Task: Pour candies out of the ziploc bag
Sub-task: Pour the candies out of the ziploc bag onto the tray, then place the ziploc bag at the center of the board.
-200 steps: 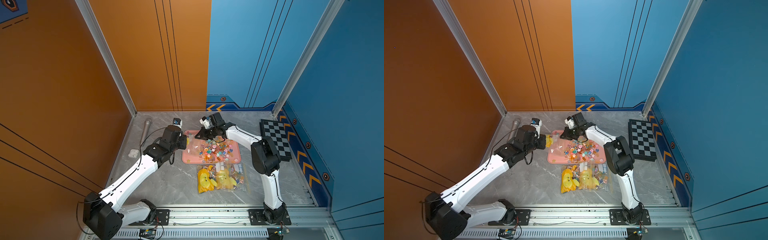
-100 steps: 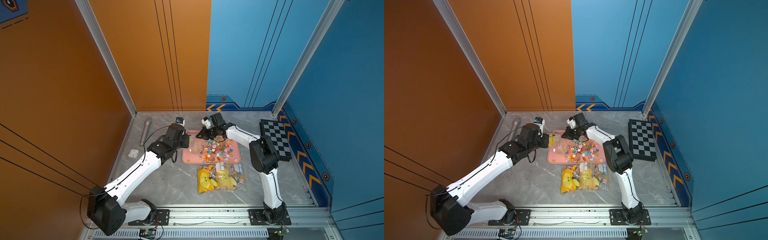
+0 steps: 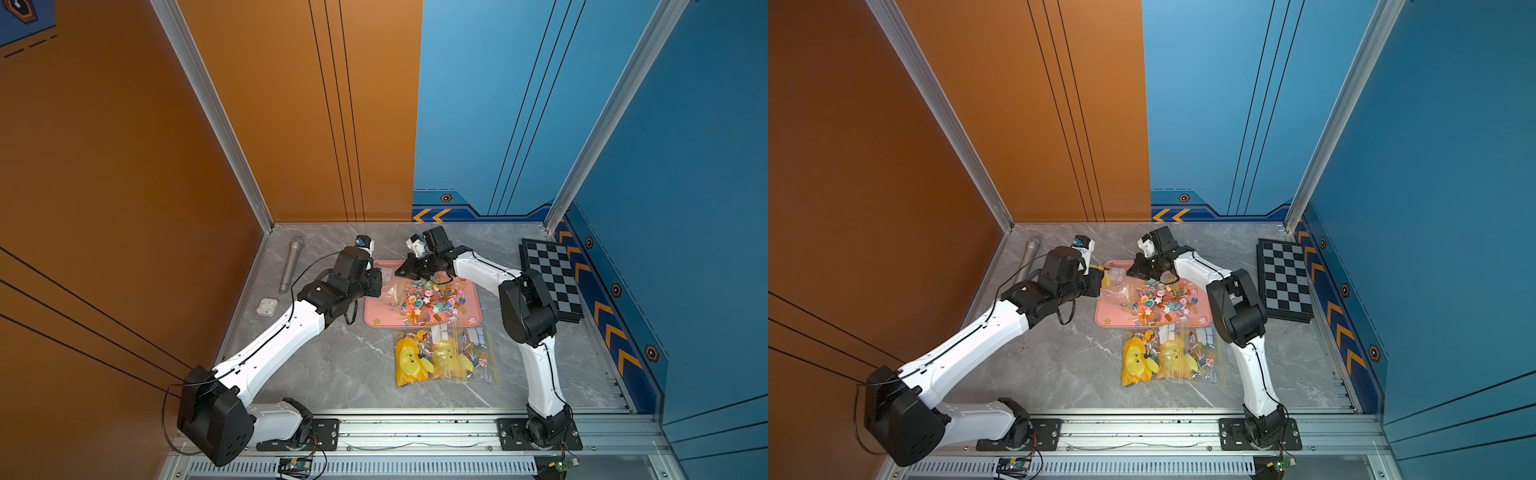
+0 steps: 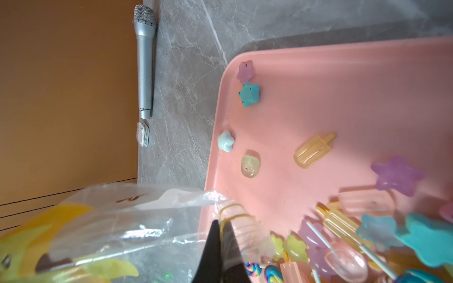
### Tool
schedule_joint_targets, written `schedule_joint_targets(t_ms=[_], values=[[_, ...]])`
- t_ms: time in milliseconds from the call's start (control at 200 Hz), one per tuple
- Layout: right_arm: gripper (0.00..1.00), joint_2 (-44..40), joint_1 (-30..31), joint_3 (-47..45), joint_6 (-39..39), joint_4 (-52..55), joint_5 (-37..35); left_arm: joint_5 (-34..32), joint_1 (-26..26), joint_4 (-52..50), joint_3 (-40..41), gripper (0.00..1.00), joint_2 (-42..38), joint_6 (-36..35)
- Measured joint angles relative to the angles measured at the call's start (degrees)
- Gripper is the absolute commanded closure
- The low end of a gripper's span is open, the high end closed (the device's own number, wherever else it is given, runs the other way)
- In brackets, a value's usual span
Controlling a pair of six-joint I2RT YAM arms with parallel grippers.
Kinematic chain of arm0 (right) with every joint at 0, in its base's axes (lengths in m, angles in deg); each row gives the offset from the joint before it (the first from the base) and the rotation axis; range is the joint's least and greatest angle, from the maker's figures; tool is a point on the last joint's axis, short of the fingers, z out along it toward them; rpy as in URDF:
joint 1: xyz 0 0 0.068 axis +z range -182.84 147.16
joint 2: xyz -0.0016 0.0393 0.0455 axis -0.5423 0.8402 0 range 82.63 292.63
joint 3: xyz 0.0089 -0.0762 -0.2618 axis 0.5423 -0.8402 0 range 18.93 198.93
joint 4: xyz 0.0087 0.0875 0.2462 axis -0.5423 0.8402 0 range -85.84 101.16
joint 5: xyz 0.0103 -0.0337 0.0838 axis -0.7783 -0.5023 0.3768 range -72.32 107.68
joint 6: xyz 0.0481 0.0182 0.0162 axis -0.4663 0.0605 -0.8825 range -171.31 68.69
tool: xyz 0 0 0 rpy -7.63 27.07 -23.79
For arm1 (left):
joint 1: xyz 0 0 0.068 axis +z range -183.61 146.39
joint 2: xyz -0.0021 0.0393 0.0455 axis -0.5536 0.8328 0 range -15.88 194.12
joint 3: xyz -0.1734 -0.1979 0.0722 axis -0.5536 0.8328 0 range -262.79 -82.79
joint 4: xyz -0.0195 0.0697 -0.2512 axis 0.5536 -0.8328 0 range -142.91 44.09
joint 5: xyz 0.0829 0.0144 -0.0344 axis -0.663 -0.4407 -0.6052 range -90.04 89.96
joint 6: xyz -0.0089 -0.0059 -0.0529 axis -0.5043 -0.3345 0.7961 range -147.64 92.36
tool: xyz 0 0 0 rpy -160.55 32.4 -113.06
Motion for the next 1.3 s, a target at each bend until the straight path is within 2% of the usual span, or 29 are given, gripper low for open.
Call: schedule_joint_targets(t_ms=[50,350,460,561,621,666,756,856,1016,1196,1301], values=[[1.0,0.0,0.0,0.0,0.0,0.0,0.0,0.2,0.1,0.0,0.0,1.0,0.0,-0.3],[1.0,-0.2,0.0,-2.8,-3.5,-5.6,1.5,0.6,0.3,0.2,0.0,1.0,-0.6,-0.2],[1.0,-0.2,-0.1,-4.4,-5.1,-8.4,2.3,0.3,1.3,0.2,0.0,0.69,-2.2,0.0],[1.0,-0.3,-0.2,-5.1,-5.8,-9.8,3.0,0.5,5.0,0.6,0.7,0.47,-4.5,1.4],[1.0,-0.4,-0.3,-5.4,-6.0,-10.3,3.1,1.9,8.5,1.0,1.6,0.38,-5.9,2.8],[1.0,-0.6,-0.3,-5.4,-6.0,-10.5,3.1,3.6,11.3,1.2,2.0,0.35,-6.3,3.8],[1.0,-1.2,-0.4,-5.5,-6.2,-10.8,3.1,8.0,16.6,1.3,2.1,0.34,-5.2,6.0],[1.0,-1.7,-0.4,-5.5,-6.6,-11.5,3.3,12.7,19.3,1.3,2.1,0.33,-2.2,7.7],[1.0,-2.0,-0.3,-5.5,-7.1,-11.6,3.5,18.0,19.6,1.0,2.9,0.33,0.9,9.0],[1.0,-2.0,-0.3,-5.5,-7.1,-11.6,3.5,20.3,19.6,1.5,3.9,0.35,1.4,9.3],[1.0,-2.0,-0.3,-5.5,-7.2,-11.6,3.5,21.0,19.6,1.4,4.9,0.41,2.2,9.2]])
